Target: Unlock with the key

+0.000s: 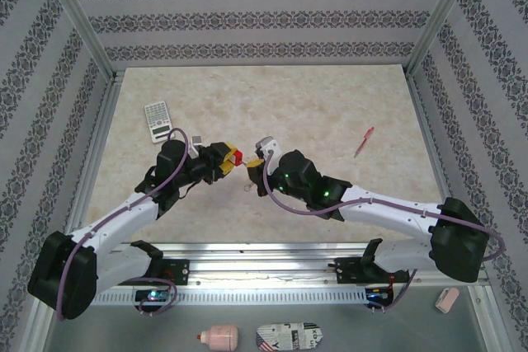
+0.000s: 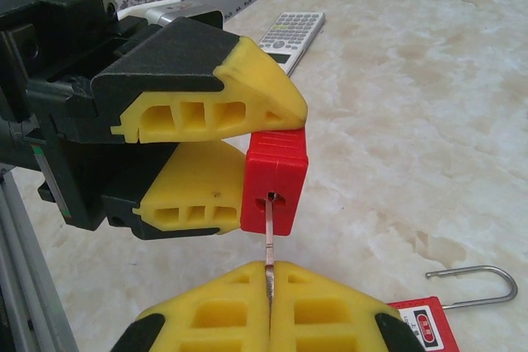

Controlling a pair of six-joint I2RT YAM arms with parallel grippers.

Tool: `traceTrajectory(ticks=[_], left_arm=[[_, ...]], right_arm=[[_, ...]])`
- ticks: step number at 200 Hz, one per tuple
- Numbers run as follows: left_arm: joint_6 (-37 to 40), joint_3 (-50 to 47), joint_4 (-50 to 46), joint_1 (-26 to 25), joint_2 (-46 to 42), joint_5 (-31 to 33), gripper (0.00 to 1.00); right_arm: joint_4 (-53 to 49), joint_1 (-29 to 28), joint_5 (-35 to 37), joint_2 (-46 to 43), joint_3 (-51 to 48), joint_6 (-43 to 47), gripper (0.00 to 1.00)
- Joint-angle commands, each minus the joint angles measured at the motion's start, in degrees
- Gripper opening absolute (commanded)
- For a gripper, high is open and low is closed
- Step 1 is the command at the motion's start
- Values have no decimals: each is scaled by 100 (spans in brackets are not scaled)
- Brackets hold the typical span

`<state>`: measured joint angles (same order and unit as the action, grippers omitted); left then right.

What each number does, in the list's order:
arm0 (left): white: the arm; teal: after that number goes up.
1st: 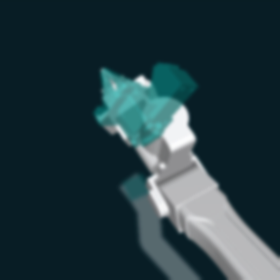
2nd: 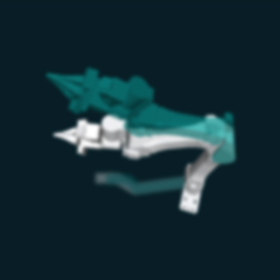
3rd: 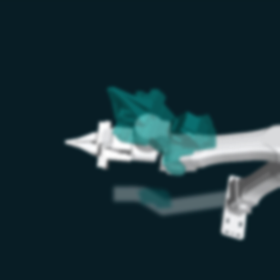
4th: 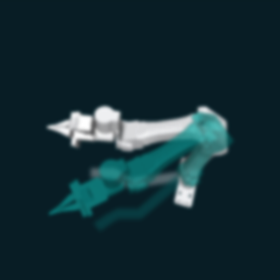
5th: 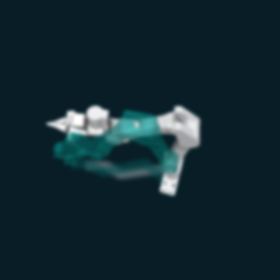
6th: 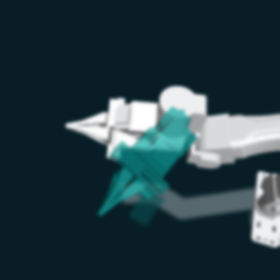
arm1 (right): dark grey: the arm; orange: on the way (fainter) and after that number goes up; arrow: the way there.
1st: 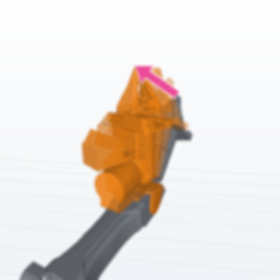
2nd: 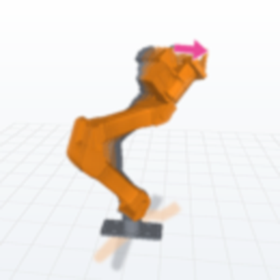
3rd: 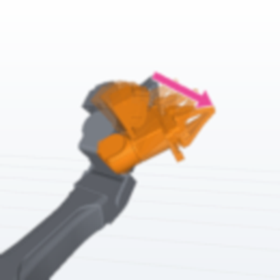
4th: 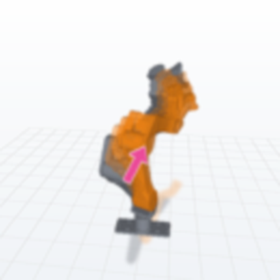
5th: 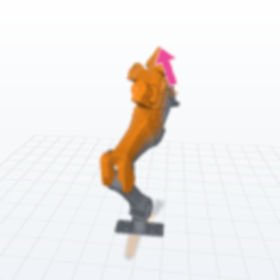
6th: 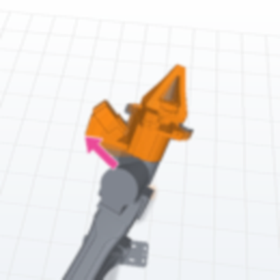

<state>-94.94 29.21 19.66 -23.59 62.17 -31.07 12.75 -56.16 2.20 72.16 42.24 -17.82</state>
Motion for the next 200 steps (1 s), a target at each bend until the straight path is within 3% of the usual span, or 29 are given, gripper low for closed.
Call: traceTrajectory(ticks=[1, 85, 200], left_arm=[[-78, 364, 300, -5, -33, -226, 0], [323, 587, -406, 4, 11, -509, 0], [299, 695, -191, -83, 297, -605, 0]], right_arm=[[51, -158, -92, 26, 48, -7, 0], [-123, -202, -158, 57, 116, 233, 0], [-169, -297, 4, 120, 256, 176, 0]])
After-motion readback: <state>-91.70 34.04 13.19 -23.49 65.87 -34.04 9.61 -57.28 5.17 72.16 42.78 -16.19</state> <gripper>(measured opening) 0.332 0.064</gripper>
